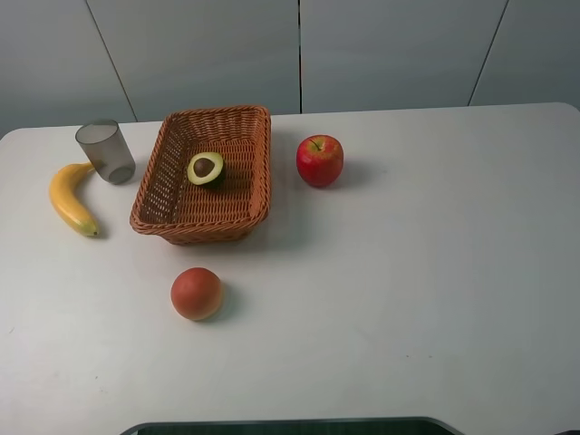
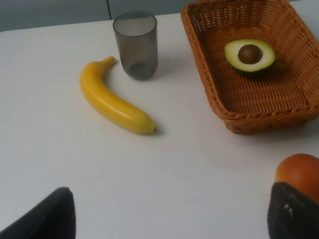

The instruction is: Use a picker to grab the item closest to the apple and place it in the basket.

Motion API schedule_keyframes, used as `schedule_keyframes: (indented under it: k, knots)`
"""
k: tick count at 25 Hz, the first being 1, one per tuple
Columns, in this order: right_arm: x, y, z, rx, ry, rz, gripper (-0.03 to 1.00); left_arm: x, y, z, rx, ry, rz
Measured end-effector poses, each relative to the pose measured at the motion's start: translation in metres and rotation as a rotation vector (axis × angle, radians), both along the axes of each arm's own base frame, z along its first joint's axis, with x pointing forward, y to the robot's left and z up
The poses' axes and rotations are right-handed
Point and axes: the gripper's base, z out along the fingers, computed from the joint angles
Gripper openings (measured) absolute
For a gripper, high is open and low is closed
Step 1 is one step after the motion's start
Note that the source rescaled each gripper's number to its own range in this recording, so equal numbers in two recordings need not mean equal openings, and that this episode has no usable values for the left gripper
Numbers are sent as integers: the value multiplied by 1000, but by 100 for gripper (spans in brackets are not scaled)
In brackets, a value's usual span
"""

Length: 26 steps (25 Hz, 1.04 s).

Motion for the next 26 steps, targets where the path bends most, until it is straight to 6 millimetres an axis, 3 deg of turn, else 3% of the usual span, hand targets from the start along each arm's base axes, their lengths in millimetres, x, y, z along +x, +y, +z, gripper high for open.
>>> schedule_keyframes:
  k: [26]
  knots:
    - [0,0,0,1,-2,-7,100,0,0,0,0,0,0]
